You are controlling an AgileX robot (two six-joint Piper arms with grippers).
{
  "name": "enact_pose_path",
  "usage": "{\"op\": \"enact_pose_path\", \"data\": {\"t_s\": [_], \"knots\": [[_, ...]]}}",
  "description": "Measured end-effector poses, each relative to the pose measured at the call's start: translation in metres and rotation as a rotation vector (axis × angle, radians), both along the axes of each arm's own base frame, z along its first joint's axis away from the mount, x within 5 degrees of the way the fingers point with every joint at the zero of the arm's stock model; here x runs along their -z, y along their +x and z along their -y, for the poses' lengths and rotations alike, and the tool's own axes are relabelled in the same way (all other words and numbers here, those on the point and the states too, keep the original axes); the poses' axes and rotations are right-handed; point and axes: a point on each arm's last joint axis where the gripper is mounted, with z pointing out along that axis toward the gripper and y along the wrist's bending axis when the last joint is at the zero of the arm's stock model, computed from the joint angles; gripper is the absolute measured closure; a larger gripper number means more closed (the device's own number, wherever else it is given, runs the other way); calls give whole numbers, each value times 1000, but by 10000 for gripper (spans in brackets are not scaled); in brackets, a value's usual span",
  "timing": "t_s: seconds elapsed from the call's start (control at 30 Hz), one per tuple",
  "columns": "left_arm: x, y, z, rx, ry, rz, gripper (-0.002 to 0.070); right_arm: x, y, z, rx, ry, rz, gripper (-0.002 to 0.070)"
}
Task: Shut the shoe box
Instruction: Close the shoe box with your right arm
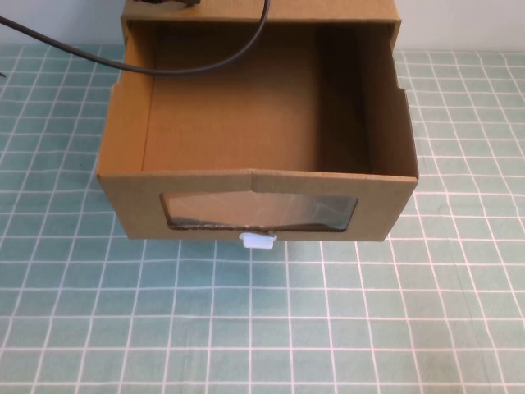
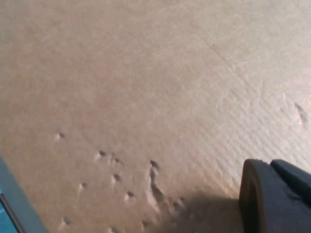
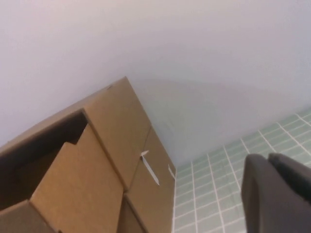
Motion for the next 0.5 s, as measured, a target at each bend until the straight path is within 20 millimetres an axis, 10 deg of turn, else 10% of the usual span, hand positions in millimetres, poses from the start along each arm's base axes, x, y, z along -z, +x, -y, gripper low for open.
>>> {"op": "enact_pose_path", "data": {"t_s": [0.3,0.5], "knots": [[0,0,0,2,-3,-1,680,-2,0,1,-7,71,15,687],[0,0,0,3,-2,-2,680,-14,-2,-12,-144,79,-309,687]]}}
